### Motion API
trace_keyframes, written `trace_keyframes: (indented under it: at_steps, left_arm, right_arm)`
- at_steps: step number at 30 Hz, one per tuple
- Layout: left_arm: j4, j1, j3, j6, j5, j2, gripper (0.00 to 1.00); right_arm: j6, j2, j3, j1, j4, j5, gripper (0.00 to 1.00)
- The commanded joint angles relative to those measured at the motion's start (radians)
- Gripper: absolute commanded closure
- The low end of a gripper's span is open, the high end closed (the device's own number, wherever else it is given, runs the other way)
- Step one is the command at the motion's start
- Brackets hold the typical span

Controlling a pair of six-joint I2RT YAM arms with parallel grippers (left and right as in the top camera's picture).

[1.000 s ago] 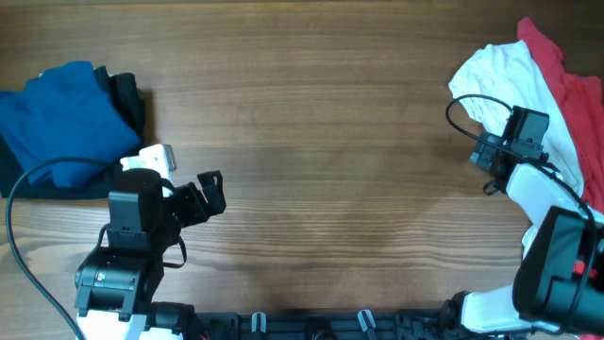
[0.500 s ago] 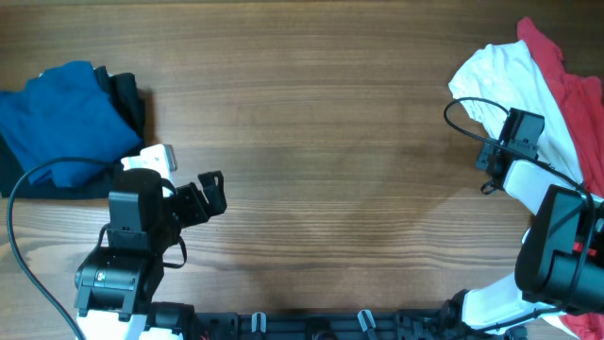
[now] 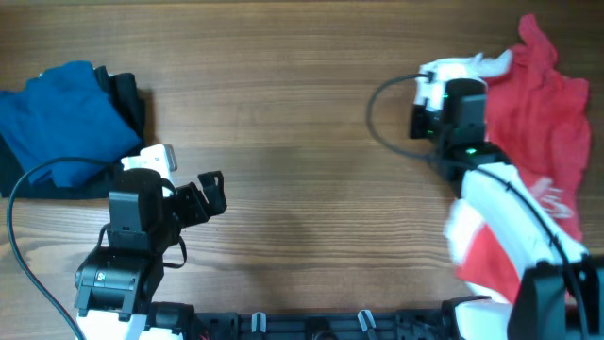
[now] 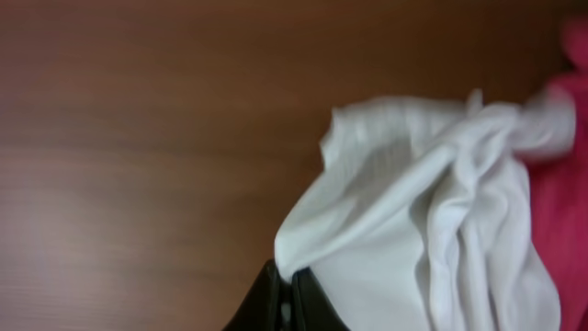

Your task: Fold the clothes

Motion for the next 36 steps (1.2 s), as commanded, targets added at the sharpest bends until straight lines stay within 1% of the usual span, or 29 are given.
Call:
trace_keyframes:
  at_steps: [1, 3, 4, 5, 6, 7, 8, 10, 11, 14, 16, 18, 20, 21, 22, 24, 25, 27, 28, 31, 32, 34, 35, 36]
  left_arm:
    - [-0.001, 0.007, 0.019, 0.019, 0.013, -0.001, 0.0]
    - [-0.001, 0.007, 0.019, 0.019, 0.013, -0.001, 0.0]
    - [-0.002, 0.007, 0.019, 0.019, 0.015, -0.001, 0.0]
    - [-0.001, 0.007, 0.019, 0.019, 0.021, -0.001, 0.0]
    - [-0.001, 0.007, 0.019, 0.019, 0.025, -0.001, 0.0]
    - [-0.001, 0.007, 0.019, 0.019, 0.027, -0.001, 0.0]
    - [-0.001, 0.007, 0.019, 0.019, 0.028, -0.001, 0.0]
    - [-0.001, 0.007, 0.019, 0.019, 0.028, -0.001, 0.0]
    - [-0.001, 0.007, 0.019, 0.019, 0.028, -0.001, 0.0]
    - [-0.001, 0.007, 0.019, 0.019, 0.028, -0.001, 0.0]
    - [-0.001, 0.007, 0.019, 0.019, 0.028, -0.001, 0.0]
    - [-0.002, 0.007, 0.019, 0.019, 0.028, -0.001, 0.0]
    - [-0.002, 0.007, 0.019, 0.019, 0.028, -0.001, 0.0]
    - [-0.002, 0.007, 0.019, 0.019, 0.028, -0.001, 0.0]
    - [-0.002, 0.007, 0.019, 0.019, 0.028, -0.001, 0.0]
    - [-0.001, 0.007, 0.019, 0.019, 0.028, -0.001, 0.0]
    - [-0.002, 0.007, 0.019, 0.019, 0.028, -0.001, 0.0]
    - [-0.002, 0.007, 0.019, 0.019, 0.028, -0.001, 0.0]
    - [-0.002, 0.007, 0.019, 0.019, 0.028, -0.001, 0.0]
    - [-0.002, 0.007, 0.019, 0.019, 0.028, -0.001, 0.0]
    - [-0.002, 0.007, 0.019, 0.019, 0.028, -0.001, 0.0]
    - [-0.002, 0.007, 0.019, 0.019, 0.028, -0.001, 0.0]
    - [-0.002, 0.007, 0.019, 0.019, 0.028, -0.001, 0.0]
    - [-0.002, 0.007, 0.019, 0.019, 0.028, -0.001, 0.0]
  right_arm:
    - [0.132, -0.091, 0.039, 0.15, 0.124, -0.046, 0.96]
    - [0.217, -0.095, 0.039, 0.178, 0.177, -0.027, 0.94]
    - [0.248, -0.093, 0.039, 0.181, 0.18, -0.024, 0.81]
    - [0.261, -0.091, 0.039, 0.18, 0.165, -0.023, 0.6]
    - [0.259, -0.09, 0.039, 0.176, 0.125, -0.016, 0.46]
    - [0.253, -0.09, 0.039, 0.174, 0.092, -0.006, 0.36]
    - [0.228, -0.09, 0.039, 0.169, 0.045, 0.012, 0.27]
    - [0.177, -0.09, 0.039, 0.161, -0.054, 0.076, 0.02]
    - [0.159, -0.09, 0.039, 0.158, -0.101, 0.116, 0.01]
    - [0.136, -0.09, 0.039, 0.156, -0.227, 0.231, 0.0]
    - [0.136, -0.09, 0.039, 0.154, -0.345, 0.327, 0.0]
    - [0.136, -0.089, 0.035, 0.151, -0.402, 0.341, 0.0]
    - [0.134, -0.082, 0.029, 0.148, -0.444, 0.295, 0.03]
    - [0.132, -0.074, 0.024, 0.148, -0.472, 0.264, 0.07]
    - [0.135, -0.07, 0.021, 0.148, -0.494, 0.25, 0.15]
    - [0.173, -0.049, 0.013, 0.148, -0.546, 0.249, 0.45]
    - [0.198, -0.037, 0.008, 0.148, -0.555, 0.248, 0.5]
    - [0.214, -0.012, 0.003, 0.148, -0.557, 0.225, 0.5]
    - [0.213, 0.005, 0.003, 0.148, -0.557, 0.208, 0.47]
    - [0.214, 0.057, 0.003, 0.148, -0.554, 0.179, 0.43]
    - [0.214, 0.081, 0.003, 0.148, -0.549, 0.168, 0.39]
    - [0.214, 0.122, 0.003, 0.148, -0.531, 0.14, 0.35]
    - [0.214, 0.142, 0.003, 0.148, -0.52, 0.123, 0.37]
    - [0.214, 0.159, 0.003, 0.148, -0.51, 0.11, 0.35]
